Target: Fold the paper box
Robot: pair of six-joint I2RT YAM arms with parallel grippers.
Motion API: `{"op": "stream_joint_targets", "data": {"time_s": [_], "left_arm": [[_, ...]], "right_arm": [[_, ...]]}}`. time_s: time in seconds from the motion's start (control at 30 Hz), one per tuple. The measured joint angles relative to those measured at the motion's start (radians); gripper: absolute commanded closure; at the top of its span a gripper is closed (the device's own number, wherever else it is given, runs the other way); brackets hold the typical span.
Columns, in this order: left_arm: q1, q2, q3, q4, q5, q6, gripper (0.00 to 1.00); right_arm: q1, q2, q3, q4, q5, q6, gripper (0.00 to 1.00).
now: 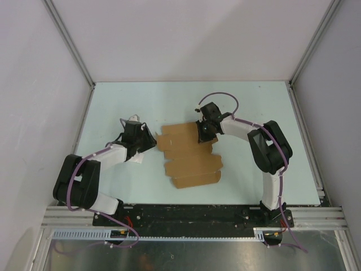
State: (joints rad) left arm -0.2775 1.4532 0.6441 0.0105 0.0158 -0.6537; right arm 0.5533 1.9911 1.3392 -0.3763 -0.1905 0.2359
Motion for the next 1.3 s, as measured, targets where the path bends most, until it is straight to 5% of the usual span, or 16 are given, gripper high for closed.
{"op": "stream_joint_targets", "data": {"time_s": [1.3], "left_arm": [[-0.099,0.088,0.092,0.056,0.048,0.000,0.48]], "right_arm": [[0.006,-0.003,-0.006,0.003,-0.002,0.007,0.94]]}}
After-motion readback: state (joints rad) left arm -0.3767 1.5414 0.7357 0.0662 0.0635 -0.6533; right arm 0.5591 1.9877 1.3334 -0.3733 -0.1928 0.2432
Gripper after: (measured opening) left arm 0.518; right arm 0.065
